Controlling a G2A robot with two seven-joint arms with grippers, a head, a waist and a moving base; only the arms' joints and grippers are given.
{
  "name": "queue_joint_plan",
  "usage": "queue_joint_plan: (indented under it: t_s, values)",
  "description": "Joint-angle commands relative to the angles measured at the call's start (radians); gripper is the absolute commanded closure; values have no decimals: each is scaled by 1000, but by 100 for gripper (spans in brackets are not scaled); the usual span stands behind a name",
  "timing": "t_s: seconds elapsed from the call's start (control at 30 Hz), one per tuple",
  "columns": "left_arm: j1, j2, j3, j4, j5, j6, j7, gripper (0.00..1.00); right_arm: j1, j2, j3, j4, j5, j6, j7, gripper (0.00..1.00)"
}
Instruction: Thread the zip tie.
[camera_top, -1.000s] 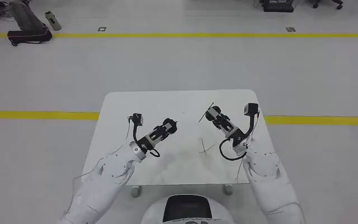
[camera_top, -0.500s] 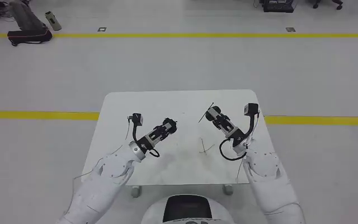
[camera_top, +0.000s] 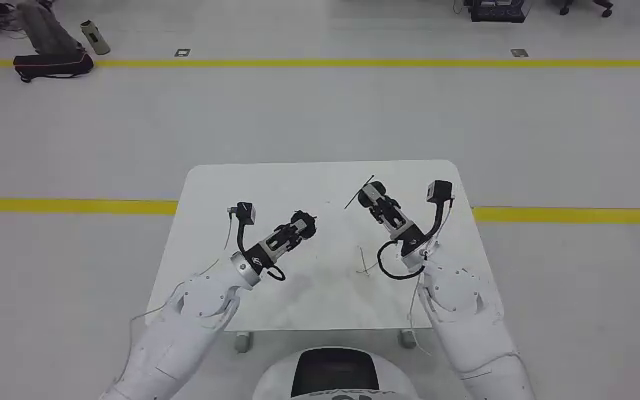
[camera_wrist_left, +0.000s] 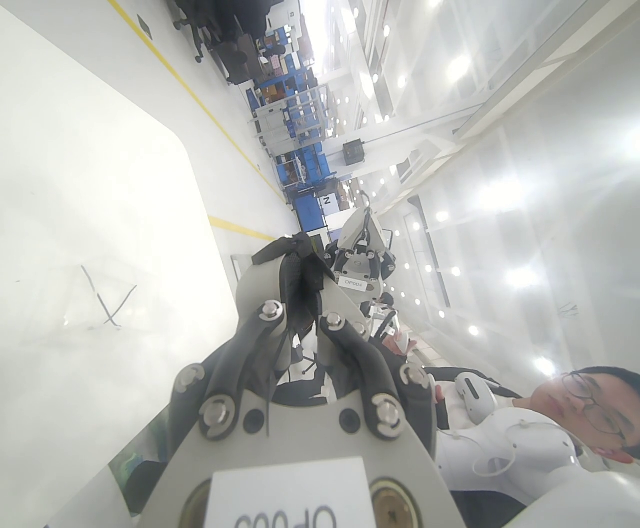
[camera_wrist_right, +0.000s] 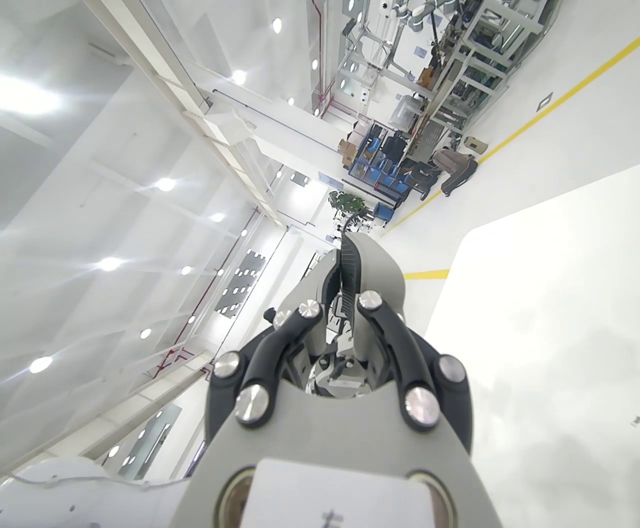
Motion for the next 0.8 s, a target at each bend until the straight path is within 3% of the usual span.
queue_joint_plan:
  t_s: [0.0, 0.27, 0.77]
  values:
    - [0, 0, 0, 0, 0, 0, 0, 100, 12, 0, -22, 4, -12, 0, -29, 100]
    - [0, 0, 0, 0, 0, 0, 0, 100, 56, 5, -103, 51, -31, 0, -75, 100]
    - [0, 0, 0, 0, 0, 0, 0, 100, 58, 7, -107, 50, -63, 0, -76, 100]
